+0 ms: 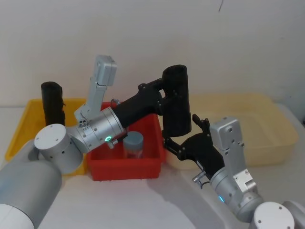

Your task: Pick up the garbage bag with the one hand and transfer it to the other hand.

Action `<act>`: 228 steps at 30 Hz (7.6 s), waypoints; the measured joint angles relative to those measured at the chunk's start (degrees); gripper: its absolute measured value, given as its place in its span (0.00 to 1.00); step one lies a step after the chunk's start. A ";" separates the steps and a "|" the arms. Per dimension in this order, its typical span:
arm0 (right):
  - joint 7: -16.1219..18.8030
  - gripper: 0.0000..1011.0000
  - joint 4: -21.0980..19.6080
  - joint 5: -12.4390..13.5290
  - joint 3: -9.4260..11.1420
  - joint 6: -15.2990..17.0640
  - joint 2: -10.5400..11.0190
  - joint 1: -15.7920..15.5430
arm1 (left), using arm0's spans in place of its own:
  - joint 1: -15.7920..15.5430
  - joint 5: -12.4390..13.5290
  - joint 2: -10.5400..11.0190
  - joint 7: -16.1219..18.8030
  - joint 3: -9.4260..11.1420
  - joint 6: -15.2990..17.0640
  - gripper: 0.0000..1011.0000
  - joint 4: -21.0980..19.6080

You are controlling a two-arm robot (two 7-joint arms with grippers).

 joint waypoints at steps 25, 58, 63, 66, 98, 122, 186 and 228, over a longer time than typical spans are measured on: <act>-0.08 0.99 6.55 -1.27 1.22 1.27 -3.23 5.87 | 0.00 0.01 0.01 0.00 0.00 0.00 0.38 0.00; -0.23 0.52 7.20 -3.14 1.04 3.27 -4.72 7.71 | 0.00 0.01 0.00 0.01 0.01 0.00 0.46 -0.01; -0.26 0.52 7.21 -3.18 1.03 3.31 -4.74 7.74 | 0.00 0.01 0.01 0.01 0.00 0.00 0.60 -0.01; -0.27 0.52 7.21 -3.20 1.03 3.33 -4.75 7.75 | 0.00 0.01 0.00 0.00 0.00 0.00 0.68 -0.01; 0.55 0.52 17.90 -1.14 5.07 8.06 -6.32 15.39 | 0.01 0.01 0.01 0.00 0.00 0.00 0.99 0.00; -0.56 0.68 22.62 1.30 12.11 11.82 -5.13 19.39 | 0.01 0.01 0.00 0.00 0.00 0.00 0.99 0.00; 11.47 0.99 -2.67 2.92 4.35 11.10 -2.06 4.80 | 26.91 12.22 16.63 32.36 -10.59 -5.23 0.99 -44.78; 17.52 0.99 5.46 1.91 -6.57 21.69 -2.09 12.68 | 32.30 13.78 19.40 36.47 -13.72 -5.03 0.99 -51.35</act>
